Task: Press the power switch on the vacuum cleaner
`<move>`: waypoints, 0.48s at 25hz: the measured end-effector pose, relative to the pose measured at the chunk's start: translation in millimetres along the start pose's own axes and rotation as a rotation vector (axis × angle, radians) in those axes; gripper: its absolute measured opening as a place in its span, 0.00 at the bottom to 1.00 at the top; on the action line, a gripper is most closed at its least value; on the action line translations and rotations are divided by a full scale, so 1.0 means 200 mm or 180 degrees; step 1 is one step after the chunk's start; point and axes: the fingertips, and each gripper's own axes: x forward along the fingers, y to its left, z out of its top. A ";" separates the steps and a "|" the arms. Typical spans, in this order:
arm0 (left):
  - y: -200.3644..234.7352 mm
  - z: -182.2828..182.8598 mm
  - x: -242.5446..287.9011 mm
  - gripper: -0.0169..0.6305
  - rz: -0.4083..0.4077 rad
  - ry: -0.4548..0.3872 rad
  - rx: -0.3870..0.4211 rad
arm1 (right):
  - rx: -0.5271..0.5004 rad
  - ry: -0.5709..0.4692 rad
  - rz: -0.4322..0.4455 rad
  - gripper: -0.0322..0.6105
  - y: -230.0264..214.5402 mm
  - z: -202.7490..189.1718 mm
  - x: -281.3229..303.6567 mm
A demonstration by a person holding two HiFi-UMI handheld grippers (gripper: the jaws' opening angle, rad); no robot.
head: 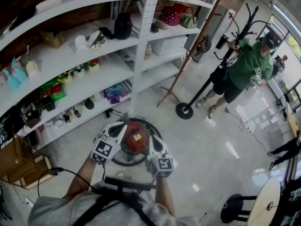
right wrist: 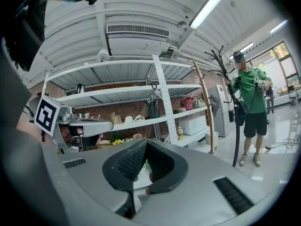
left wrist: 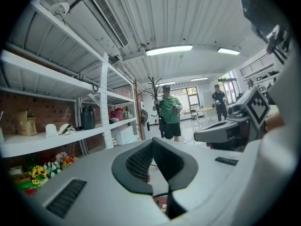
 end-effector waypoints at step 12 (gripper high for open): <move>-0.06 -0.01 -0.01 0.04 0.0025 0.0006 -0.0033 | -0.0008 0.0052 0.0037 0.07 0.00 -0.03 -0.06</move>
